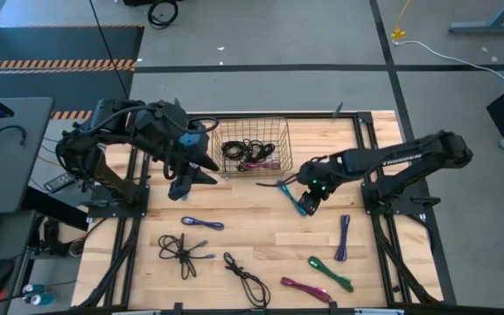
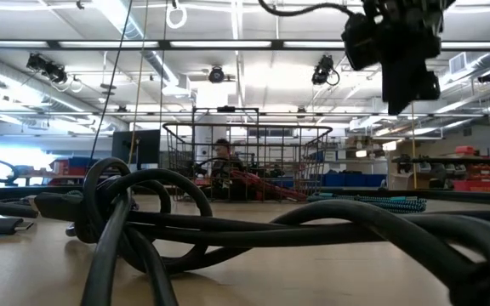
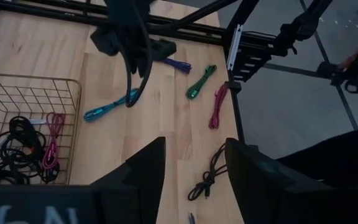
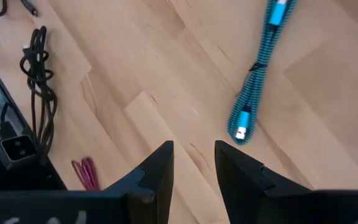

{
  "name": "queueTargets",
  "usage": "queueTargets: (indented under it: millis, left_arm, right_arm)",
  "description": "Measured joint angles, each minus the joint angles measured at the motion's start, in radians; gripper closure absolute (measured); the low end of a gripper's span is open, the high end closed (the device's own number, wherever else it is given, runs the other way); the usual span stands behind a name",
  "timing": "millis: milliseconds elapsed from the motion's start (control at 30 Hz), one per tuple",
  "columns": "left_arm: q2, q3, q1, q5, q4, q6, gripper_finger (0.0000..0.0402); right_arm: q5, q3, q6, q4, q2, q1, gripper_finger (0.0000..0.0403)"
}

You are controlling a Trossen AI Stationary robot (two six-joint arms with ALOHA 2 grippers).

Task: Pick and place USB-C Cables
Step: Put the blue charger cable into the wire basket

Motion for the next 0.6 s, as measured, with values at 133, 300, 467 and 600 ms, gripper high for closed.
queueTargets:
  millis: [133,300,467,600]
  left_arm:
    - [0.000,0.000,0.000,0.000,0.001,0.000,0.0230]
    - [0.000,0.000,0.000,0.000,0.004,-0.003,0.0230]
    - [0.000,0.000,0.000,-0.002,0.006,-0.010,0.0230]
    - [0.000,0.000,0.000,-0.003,0.010,-0.024,0.0230]
  right_arm:
    - [0.000,-0.065,0.013,0.070,0.018,0.006,0.0281]
    - [0.010,-0.091,-0.038,0.073,0.091,0.005,0.0279]
    - [-0.016,-0.094,-0.104,0.145,0.187,-0.019,0.0260]
    - [-0.044,-0.089,-0.149,0.212,0.267,-0.040,0.0232]
